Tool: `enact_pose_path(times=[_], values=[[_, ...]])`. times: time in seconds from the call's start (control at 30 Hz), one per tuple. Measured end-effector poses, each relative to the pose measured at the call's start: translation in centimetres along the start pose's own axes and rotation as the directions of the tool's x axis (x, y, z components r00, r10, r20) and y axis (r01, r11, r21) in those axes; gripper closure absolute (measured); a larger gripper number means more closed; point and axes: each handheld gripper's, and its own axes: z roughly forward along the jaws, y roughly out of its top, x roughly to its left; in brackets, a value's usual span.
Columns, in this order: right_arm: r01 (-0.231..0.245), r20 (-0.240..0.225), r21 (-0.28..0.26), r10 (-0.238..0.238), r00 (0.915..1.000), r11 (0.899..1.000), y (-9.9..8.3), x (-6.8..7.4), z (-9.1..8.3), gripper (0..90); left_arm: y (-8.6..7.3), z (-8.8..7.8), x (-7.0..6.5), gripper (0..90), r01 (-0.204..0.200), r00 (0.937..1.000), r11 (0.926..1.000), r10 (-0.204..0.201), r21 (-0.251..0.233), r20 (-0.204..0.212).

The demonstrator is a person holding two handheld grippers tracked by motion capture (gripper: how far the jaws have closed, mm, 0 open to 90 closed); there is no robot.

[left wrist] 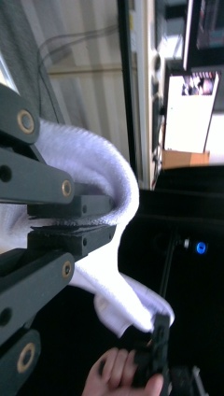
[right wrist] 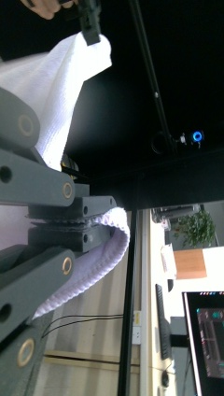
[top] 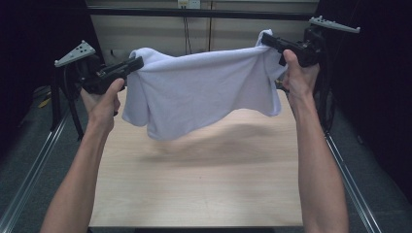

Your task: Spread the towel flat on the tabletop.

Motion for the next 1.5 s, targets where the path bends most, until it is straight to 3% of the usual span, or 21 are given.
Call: enact_pose_path(times=[0.13, 0.2, 0.23, 0.3, 0.43, 0.5, 0.57, 0.6, 0.67, 0.7, 0.8, 0.93, 1.03, 1.13, 1.23, 1.27, 1.3, 1.37, 1.4, 1.43, 1.5], values=[[0.037, -0.018, 0.073, -0.036, 0.9992, 0.997, -3.0, 0.2, -1.4, 87.8, -3.4, -1.0, -1.4, 86.0, 0.020, 0.9980, 0.9966, -0.025, 0.080, 0.058], [0.017, -0.030, 0.110, -0.014, 0.9995, 0.994, -5.9, -0.3, -2.5, 88.0, -6.6, -1.1, -2.5, 86.0, 0.043, 0.9934, 0.9880, -0.058, 0.149, 0.099], [-0.007, -0.037, 0.164, 0.013, 0.9992, 0.986, -9.8, -0.8, -4.0, 88.1, -8.2, -1.2, -3.0, 86.1, 0.059, 0.9896, 0.9825, -0.080, 0.177, 0.119], [-0.035, -0.036, 0.177, 0.042, 0.9985, 0.984, -11.6, -1.1, -4.7, 88.1, -11.0, -1.3, -3.9, 86.0, 0.077, 0.9821, 0.9704, -0.113, 0.229, 0.150], [-0.087, -0.009, 0.306, 0.094, 0.9955, 0.948, -19.3, -1.8, -7.9, 88.2, -17.3, -1.6, -6.4, 85.6, 0.095, 0.9641, 0.9290, -0.175, 0.358, 0.200], [-0.103, -0.001, 0.320, 0.109, 0.9941, 0.942, -20.5, -1.9, -8.4, 88.2, -20.0, -1.3, -7.1, 85.6, 0.125, 0.9479, 0.8970, -0.234, 0.424, 0.216], [-0.118, 0.022, 0.356, 0.118, 0.9928, 0.927, -22.5, -1.9, -9.3, 88.2, -21.3, -1.2, -7.7, 85.3, 0.113, 0.9481, 0.8825, -0.233, 0.457, 0.216], [-0.122, 0.029, 0.376, 0.120, 0.9924, 0.918, -23.3, -1.8, -9.5, 88.2, -21.8, -1.2, -8.0, 85.1, 0.111, 0.9392, 0.8733, -0.248, 0.474, 0.237], [-0.110, 0.046, 0.405, 0.099, 0.9940, 0.908, -24.3, -1.7, -10.0, 88.2, -22.1, -1.2, -8.2, 84.0, 0.105, 0.9337, 0.8663, -0.255, 0.488, 0.251], [-0.114, 0.047, 0.407, 0.104, 0.9935, 0.906, -24.4, -2.0, -10.1, 88.2, -22.3, -1.3, -8.2, 83.1, 0.100, 0.9248, 0.8638, -0.264, 0.494, 0.274], [-0.114, 0.071, 0.405, 0.094, 0.9931, 0.907, -24.5, -2.8, -10.1, 88.2, -22.4, -1.4, -8.1, 79.6, 0.100, 0.9105, 0.8666, -0.278, 0.489, 0.306], [-0.099, 0.134, 0.447, 0.042, 0.9900, 0.889, -25.5, -3.8, -9.7, 87.8, -22.2, -2.5, -7.6, 71.6, 0.105, 0.9068, 0.8772, -0.278, 0.469, 0.317], [-0.128, 0.156, 0.454, 0.063, 0.9858, 0.882, -26.2, -4.5, -10.7, 76.6, -22.4, -3.6, -6.4, 66.9, 0.133, 0.9197, 0.8768, -0.283, 0.462, 0.273], [-0.132, 0.186, 0.457, 0.051, 0.9812, 0.879, -26.3, -3.9, -12.1, 61.1, -23.1, -2.7, -4.5, 68.6, 0.108, 0.9597, 0.8573, -0.222, 0.503, 0.172], [-0.104, 0.206, 0.455, 0.009, 0.9786, 0.884, -26.1, -2.7, -13.5, 53.3, -24.3, -1.1, -2.9, 66.5, 0.150, 0.9607, 0.8339, -0.250, 0.531, 0.121], [-0.101, 0.217, 0.445, 0.002, 0.9763, 0.890, -26.1, -2.3, -14.1, 53.1, -24.7, -0.6, -2.8, 64.6, 0.133, 0.9669, 0.8300, -0.229, 0.542, 0.113], [-0.098, 0.218, 0.441, -0.001, 0.9760, 0.892, -26.0, -1.9, -14.6, 52.1, -25.1, 0.0, -2.6, 61.9, 0.104, 0.9761, 0.8152, -0.194, 0.570, 0.099], [-0.095, 0.202, 0.420, 0.009, 0.9793, 0.903, -26.2, -0.6, -15.3, 52.0, -25.6, 0.6, -2.3, 59.7, 0.101, 0.9767, 0.8073, -0.191, 0.581, 0.097], [-0.081, 0.190, 0.428, -0.002, 0.9818, 0.900, -26.4, 0.2, -15.3, 51.8, -25.8, 0.8, -2.3, 62.2, 0.097, 0.9769, 0.8017, -0.190, 0.590, 0.098], [-0.071, 0.147, 0.436, 0.007, 0.9891, 0.897, -26.8, 1.5, -15.0, 51.6, -26.4, 1.3, -2.6, 70.9, 0.051, 0.9865, 0.7872, -0.136, 0.615, 0.092], [-0.057, 0.101, 0.446, 0.014, 0.9948, 0.893, -27.2, 2.9, -14.2, 51.4, -26.4, 1.4, -2.8, 82.1, 0.050, 0.9844, 0.7858, -0.143, 0.616, 0.102]])
